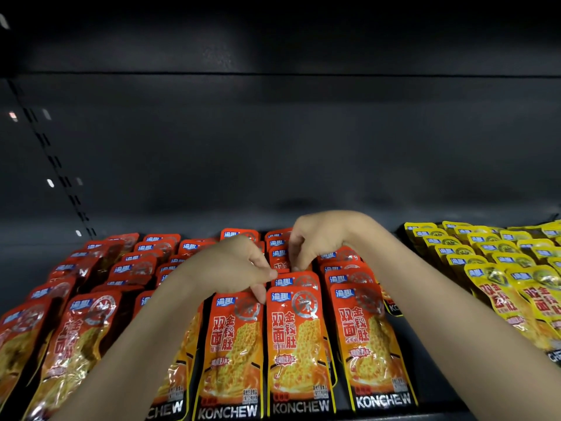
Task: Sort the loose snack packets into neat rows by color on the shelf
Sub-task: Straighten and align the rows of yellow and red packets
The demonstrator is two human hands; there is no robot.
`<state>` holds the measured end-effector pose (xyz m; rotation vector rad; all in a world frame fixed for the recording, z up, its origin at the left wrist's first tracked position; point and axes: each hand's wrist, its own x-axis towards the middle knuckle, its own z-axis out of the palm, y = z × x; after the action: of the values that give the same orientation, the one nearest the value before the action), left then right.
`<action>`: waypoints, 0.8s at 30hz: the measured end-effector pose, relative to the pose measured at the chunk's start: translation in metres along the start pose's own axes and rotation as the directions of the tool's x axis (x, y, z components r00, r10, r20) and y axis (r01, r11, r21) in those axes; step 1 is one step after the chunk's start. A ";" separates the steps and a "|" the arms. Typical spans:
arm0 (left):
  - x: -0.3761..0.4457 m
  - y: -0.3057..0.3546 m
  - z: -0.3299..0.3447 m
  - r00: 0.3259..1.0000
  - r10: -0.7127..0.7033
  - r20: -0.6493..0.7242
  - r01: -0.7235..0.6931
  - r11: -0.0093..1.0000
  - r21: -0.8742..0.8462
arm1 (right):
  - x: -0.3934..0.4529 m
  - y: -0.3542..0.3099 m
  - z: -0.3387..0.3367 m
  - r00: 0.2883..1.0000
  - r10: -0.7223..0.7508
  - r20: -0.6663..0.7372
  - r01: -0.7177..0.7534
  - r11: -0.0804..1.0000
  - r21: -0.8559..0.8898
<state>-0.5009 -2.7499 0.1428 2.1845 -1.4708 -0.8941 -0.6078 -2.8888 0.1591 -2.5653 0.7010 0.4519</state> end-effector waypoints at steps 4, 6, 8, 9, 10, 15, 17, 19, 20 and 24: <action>0.005 0.000 0.002 1.000 0.005 0.022 -0.006 1.000 0.014 | -0.002 0.002 -0.003 1.000 -0.012 -0.027 0.012 1.000 0.018; 0.008 0.001 0.003 1.000 0.002 -0.001 -0.002 1.000 0.004 | -0.002 0.003 -0.005 0.999 -0.009 -0.041 0.010 1.000 0.014; 0.010 0.002 0.004 1.000 -0.003 -0.022 0.003 1.000 -0.006 | -0.002 0.004 -0.007 0.999 -0.005 -0.054 0.006 1.000 0.021; 0.010 0.003 0.005 0.999 -0.006 -0.032 0.005 1.000 -0.006 | -0.002 0.004 -0.009 0.998 -0.003 -0.058 0.004 1.000 0.026; 0.010 0.004 0.005 0.999 -0.006 -0.042 0.006 1.000 -0.003 | -0.002 0.004 -0.010 0.998 0.001 -0.059 0.001 1.000 0.028; 0.011 0.007 0.007 0.997 -0.014 -0.074 0.015 1.000 0.010 | -0.001 0.003 -0.012 0.999 0.009 -0.049 -0.008 1.000 0.023; 0.011 0.007 0.008 0.996 -0.025 -0.082 0.026 1.000 0.014 | 0.000 0.003 -0.011 0.998 0.013 -0.057 -0.012 1.000 0.014; 0.011 0.006 0.009 0.996 -0.032 -0.084 0.033 0.999 0.003 | 0.000 0.003 -0.011 0.998 0.011 -0.062 -0.011 1.000 0.013; 0.010 0.006 0.008 0.996 -0.034 -0.084 0.034 0.999 -0.003 | 0.000 0.003 -0.011 0.998 0.008 -0.067 -0.007 1.000 0.019; 0.006 0.005 0.005 0.994 -0.019 -0.105 0.018 1.000 -0.003 | -0.005 0.004 -0.013 0.994 -0.013 -0.112 0.017 0.999 0.039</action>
<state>-0.5064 -2.7569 0.1404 2.2119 -1.4020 -0.7730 -0.6115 -2.8966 0.1712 -2.5717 0.7218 0.2881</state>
